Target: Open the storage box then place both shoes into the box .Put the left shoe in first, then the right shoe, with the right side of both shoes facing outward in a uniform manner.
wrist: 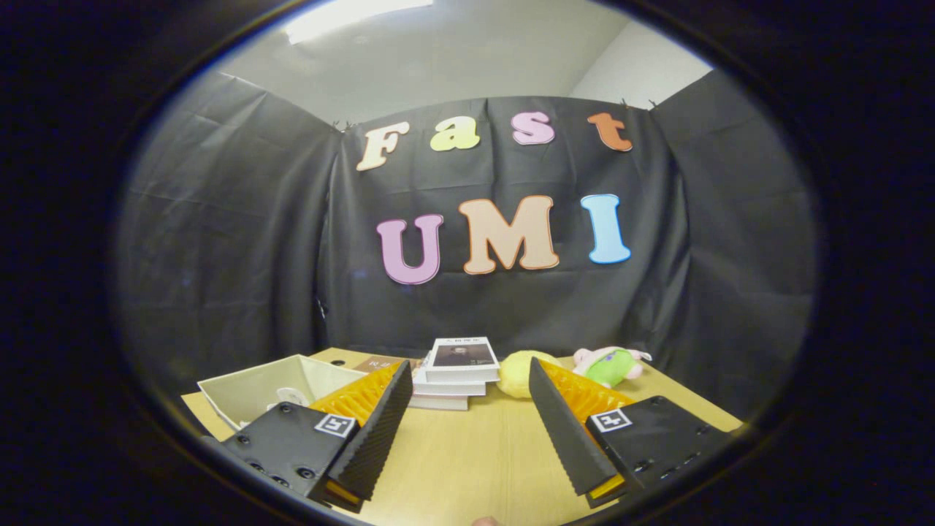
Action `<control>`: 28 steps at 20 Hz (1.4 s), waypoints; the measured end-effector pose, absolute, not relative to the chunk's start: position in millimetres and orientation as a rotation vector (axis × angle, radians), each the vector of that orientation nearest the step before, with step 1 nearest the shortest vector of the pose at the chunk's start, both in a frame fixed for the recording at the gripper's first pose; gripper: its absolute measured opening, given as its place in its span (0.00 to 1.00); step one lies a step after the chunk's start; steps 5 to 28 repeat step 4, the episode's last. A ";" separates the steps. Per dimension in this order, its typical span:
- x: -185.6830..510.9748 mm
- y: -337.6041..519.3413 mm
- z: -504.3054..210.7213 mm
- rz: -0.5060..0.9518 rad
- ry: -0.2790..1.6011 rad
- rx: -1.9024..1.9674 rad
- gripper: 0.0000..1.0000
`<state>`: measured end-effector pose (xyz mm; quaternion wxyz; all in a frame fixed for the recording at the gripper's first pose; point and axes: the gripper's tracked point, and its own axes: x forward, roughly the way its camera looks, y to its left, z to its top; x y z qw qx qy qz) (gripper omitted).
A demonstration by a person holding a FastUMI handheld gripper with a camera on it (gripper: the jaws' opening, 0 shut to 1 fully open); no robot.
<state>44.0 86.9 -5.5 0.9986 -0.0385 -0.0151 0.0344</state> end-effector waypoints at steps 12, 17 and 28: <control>39.7 81.3 -9.0 0.075 -0.019 -0.083 1.00; 39.7 81.3 -9.0 0.075 -0.019 -0.083 1.00; 39.7 81.3 -9.0 0.075 -0.019 -0.083 1.00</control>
